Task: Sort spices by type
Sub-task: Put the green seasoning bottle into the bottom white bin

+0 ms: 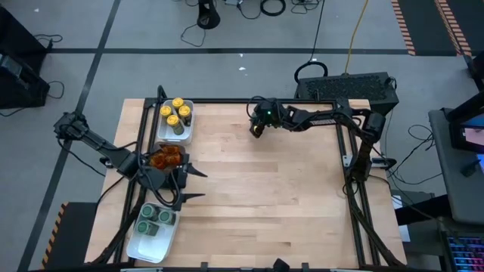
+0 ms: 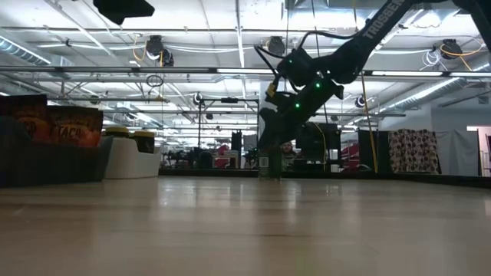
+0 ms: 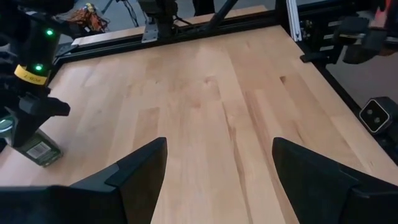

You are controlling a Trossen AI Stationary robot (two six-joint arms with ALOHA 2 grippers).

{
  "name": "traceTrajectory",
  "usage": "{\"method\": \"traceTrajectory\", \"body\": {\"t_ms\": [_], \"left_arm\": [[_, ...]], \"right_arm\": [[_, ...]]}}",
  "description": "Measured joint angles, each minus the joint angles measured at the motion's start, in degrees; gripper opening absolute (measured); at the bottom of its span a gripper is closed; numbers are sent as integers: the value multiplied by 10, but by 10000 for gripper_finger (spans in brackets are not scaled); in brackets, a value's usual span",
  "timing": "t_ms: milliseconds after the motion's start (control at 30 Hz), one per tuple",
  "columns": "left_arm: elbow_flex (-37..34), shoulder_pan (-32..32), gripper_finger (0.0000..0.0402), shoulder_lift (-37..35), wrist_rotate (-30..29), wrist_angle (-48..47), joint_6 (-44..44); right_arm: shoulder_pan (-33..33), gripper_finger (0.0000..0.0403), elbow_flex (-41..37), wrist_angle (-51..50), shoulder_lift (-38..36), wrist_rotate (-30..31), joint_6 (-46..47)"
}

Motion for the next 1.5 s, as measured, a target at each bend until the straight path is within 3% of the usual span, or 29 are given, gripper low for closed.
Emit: {"method": "traceTrajectory", "body": {"t_ms": [100,333,467,967,1500], "left_arm": [[0,3,295,0,5,0,0],[0,3,295,0,13,0,0],[0,3,295,0,13,0,0],[0,3,295,0,13,5,-1],[0,3,295,9,9,24,-77]], "right_arm": [[7,180,1,1,0,-11,-3],[51,180,1,2,-1,-64,-2],[97,195,1,3,-1,-65,9],[286,192,0,86,0,-62,59],[431,191,0,71,0,-58,68]]}}
